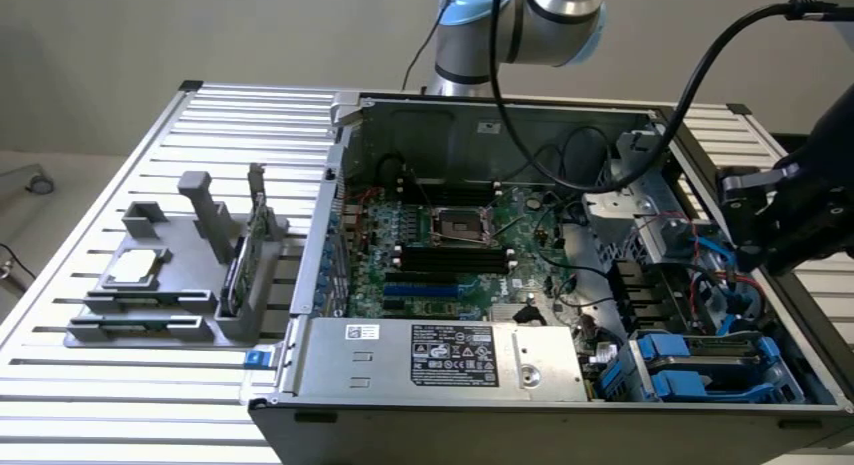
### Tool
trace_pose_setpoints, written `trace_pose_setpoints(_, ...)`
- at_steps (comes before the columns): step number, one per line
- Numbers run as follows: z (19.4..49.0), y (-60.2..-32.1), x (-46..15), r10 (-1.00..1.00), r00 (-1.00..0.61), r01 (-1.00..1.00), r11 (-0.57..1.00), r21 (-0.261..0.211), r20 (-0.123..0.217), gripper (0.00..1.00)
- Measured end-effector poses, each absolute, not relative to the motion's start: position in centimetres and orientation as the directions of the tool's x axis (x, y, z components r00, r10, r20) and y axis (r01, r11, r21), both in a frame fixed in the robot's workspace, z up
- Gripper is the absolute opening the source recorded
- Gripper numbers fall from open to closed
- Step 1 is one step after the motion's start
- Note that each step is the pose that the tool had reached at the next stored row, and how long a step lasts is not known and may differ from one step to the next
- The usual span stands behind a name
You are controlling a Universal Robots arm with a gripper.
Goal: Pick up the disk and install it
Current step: 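Insert the first disk wire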
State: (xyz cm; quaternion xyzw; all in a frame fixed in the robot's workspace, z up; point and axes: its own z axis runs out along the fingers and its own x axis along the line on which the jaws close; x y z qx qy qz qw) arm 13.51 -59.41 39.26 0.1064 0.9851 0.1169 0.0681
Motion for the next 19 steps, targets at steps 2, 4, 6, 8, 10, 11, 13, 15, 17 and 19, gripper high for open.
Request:
trace_pose_setpoints(2,39.24,-59.41,13.51,0.255,-0.961,0.222,0.944,0.246,-0.109,0.28)
trace_pose_setpoints(4,39.22,-59.41,13.51,0.285,-0.952,0.252,0.936,0.246,-0.109,0.28)
trace_pose_setpoints(6,39.19,-59.41,13.51,0.313,-0.943,0.280,0.928,0.247,-0.109,0.28)
trace_pose_setpoints(8,39.16,-59.42,13.51,0.343,-0.933,0.309,0.918,0.248,-0.108,0.28)
trace_pose_setpoints(10,39.13,-59.41,13.51,0.372,-0.922,0.337,0.908,0.249,-0.108,0.28)
trace_pose_setpoints(11,39.11,-59.41,13.51,0.386,-0.916,0.350,0.903,0.250,-0.108,0.28)
trace_pose_setpoints(13,39.08,-59.41,13.51,0.413,-0.904,0.377,0.891,0.251,-0.107,0.28)
trace_pose_setpoints(15,39.03,-59.42,13.51,0.440,-0.892,0.404,0.879,0.253,-0.106,0.28)
trace_pose_setpoints(17,38.94,-59.42,13.51,0.468,-0.878,0.431,0.865,0.256,-0.105,0.28)
trace_pose_setpoints(19,38.77,-59.41,13.51,0.496,-0.862,0.459,0.851,0.257,-0.104,0.28)
